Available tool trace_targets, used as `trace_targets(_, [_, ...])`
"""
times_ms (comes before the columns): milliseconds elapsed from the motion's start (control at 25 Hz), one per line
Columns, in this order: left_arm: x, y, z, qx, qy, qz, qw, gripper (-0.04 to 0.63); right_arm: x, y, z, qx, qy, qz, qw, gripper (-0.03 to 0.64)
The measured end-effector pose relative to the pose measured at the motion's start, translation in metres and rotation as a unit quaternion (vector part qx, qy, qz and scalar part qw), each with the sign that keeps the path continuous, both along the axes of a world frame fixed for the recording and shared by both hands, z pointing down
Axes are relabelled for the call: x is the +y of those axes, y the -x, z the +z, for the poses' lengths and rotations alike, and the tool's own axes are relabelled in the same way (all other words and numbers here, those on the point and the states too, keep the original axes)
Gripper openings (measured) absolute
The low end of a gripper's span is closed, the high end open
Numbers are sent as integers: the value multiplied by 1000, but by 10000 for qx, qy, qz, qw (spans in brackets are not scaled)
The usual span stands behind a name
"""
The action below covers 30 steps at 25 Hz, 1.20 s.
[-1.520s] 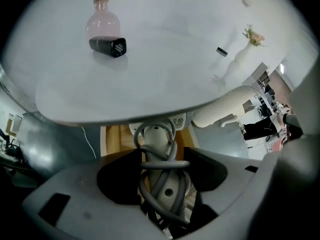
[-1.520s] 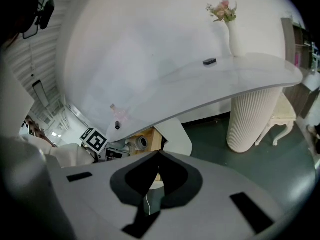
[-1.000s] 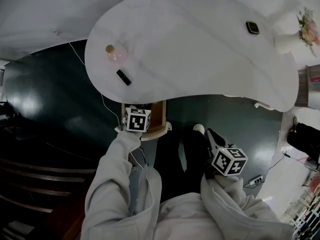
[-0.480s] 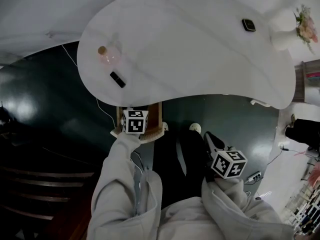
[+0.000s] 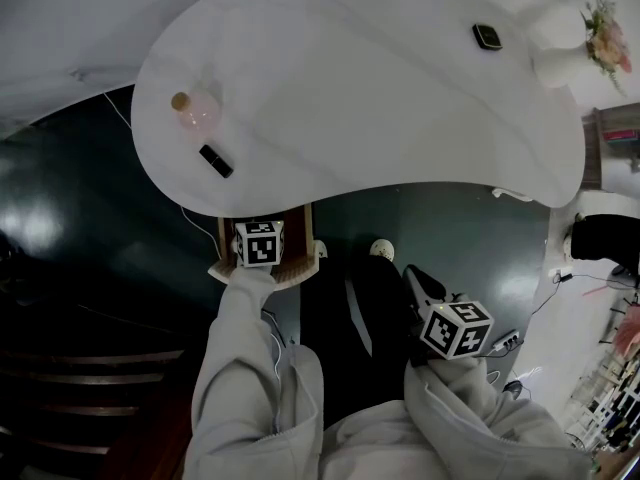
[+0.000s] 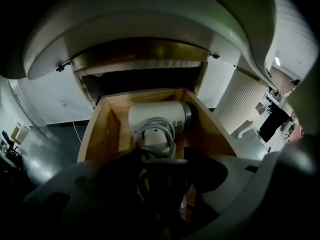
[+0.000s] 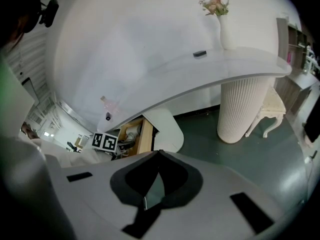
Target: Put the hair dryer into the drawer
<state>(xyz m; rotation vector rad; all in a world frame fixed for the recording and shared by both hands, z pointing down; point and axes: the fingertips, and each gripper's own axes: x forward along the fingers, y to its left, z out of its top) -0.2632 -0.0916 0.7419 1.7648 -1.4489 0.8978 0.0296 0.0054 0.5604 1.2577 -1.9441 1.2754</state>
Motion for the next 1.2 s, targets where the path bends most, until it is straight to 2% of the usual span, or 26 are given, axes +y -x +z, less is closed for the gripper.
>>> trace_targets(200, [4, -7, 20, 52, 168, 78, 9998, 267, 8, -3, 6, 64, 144, -54, 9999, 49])
trace_targets(440, [2, -11, 34, 195, -4, 126, 9997, 267, 12, -3, 15, 80, 293, -49, 9995, 49])
trace_targets(840, [13, -17, 55, 305, 687, 147, 9971, 268, 11, -3, 16, 26, 374, -50, 9993, 49])
trace_targets(1080, [10, -18, 53, 294, 597, 205, 9976, 268, 12, 0, 21, -57, 479, -64, 9988, 49])
trace_targets(1200, [10, -17, 50, 145, 489, 240, 9984, 290, 11, 2, 21, -71, 458, -81, 9989, 49])
